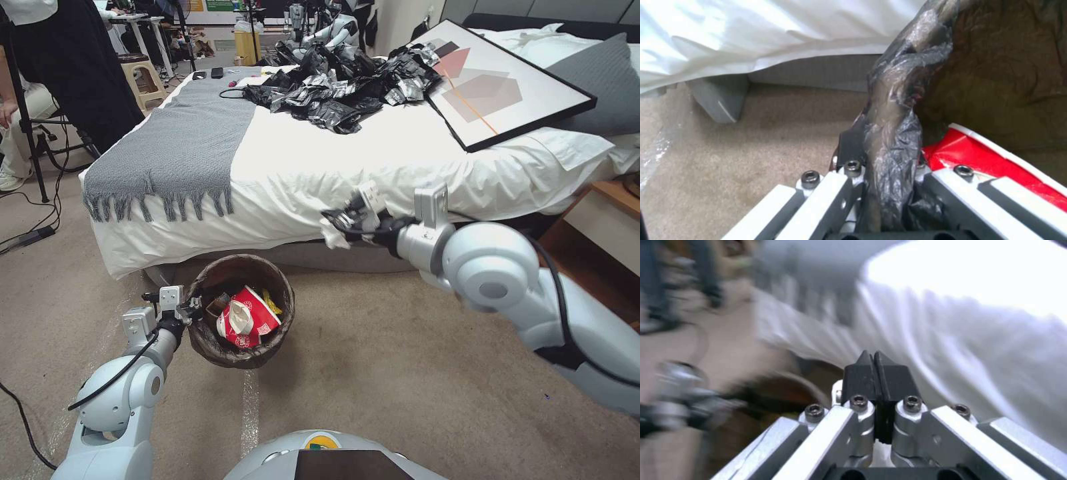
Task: Pick up the trash bin, then pick up the garbage from the floor and place it into the trash bin.
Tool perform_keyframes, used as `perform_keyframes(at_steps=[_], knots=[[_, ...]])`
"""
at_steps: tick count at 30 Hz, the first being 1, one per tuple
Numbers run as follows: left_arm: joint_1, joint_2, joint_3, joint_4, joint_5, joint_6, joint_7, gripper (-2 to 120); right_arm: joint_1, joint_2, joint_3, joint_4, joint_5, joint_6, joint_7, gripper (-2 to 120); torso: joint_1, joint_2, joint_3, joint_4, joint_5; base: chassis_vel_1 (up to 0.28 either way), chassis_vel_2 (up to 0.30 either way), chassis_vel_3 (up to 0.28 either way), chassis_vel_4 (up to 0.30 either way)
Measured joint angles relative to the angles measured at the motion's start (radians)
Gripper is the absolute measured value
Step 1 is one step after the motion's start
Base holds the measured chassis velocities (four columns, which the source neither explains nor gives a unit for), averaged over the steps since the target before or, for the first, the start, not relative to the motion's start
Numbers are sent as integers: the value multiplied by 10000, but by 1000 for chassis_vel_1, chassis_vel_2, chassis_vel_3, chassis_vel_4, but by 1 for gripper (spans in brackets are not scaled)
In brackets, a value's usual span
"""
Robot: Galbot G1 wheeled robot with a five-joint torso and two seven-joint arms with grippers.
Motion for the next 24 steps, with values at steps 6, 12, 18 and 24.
perform_keyframes(at_steps=[6, 12, 18, 24], knots=[[27, -42, 50, -99, -35, 81, -145, 0, 2930, 1539, -1869, -568, 2829, 8, 394, 0, 0, 0, 0, 2, -4, 0, 0, 0, 0], [10, -30, 38, -178, -75, 92, -168, 0, 3923, 2850, -3750, -1417, 3246, 9, 798, 0, 0, 0, 1, 1, -7, 0, 0, 0, 0], [-13, 2, -63, -246, -145, 93, -176, 0, 3682, 4230, -5236, -2220, 2612, 10, 902, 0, 0, 0, 1, 5, -6, 0, 0, 0, 0], [-15, 32, -117, -245, -195, 93, -173, 0, 2965, 3837, -5598, -2449, 1827, 10, 742, 0, 0, 0, 1, -3, 0, 0, 0, 0, 0]])
